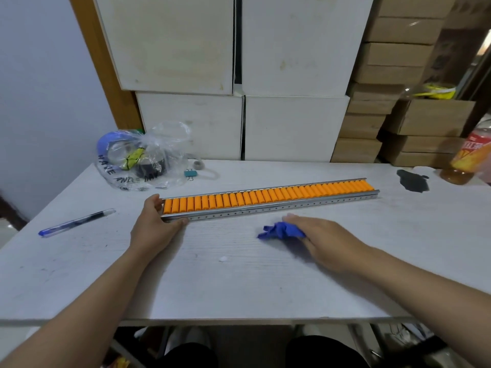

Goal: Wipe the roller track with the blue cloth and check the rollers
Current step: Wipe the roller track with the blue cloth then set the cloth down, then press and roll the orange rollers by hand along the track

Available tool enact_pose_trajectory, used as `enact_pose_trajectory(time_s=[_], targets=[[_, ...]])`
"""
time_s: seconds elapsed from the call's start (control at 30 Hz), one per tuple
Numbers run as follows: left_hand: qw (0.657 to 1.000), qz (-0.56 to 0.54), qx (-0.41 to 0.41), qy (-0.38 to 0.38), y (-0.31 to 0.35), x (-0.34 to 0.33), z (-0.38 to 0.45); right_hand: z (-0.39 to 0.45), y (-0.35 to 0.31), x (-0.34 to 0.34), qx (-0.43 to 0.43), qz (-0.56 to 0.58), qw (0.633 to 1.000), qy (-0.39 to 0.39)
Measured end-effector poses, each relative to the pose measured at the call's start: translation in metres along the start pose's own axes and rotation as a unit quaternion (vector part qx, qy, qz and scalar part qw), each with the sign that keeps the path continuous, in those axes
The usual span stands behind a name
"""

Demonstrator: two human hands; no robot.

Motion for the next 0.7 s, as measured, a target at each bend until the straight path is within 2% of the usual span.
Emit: enact_pose_trajectory(time_s=[0.17,0.3,0.37,0.53,0.7], targets=[[1.000,0.005,0.001,0.000,0.000,0.001,-0.001,-0.009,0.010,-0.030,0.039,-0.093,0.990,-0.100],[1.000,0.006,-0.002,0.001,0.001,0.001,-0.002,-0.013,0.017,-0.038,0.058,-0.080,0.988,-0.122],[1.000,0.007,-0.003,0.002,0.001,0.001,-0.002,-0.014,0.015,-0.035,0.063,-0.066,0.989,-0.113],[1.000,0.009,-0.002,-0.003,0.002,0.000,-0.001,0.012,-0.014,-0.024,0.061,-0.002,0.998,-0.003],[0.999,0.028,-0.011,-0.014,0.002,0.001,-0.003,0.035,-0.050,-0.032,0.090,-0.019,0.995,-0.049]])
Point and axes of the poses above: each hand's wrist, its own z-axis towards the middle knuckle, its own x-axis out of the back of the hand, y = z × x, the point moved 5 cm from there along z, towards the middle knuckle, and after that the axes turned 4 degrees about -y, right-handed, at the moved point
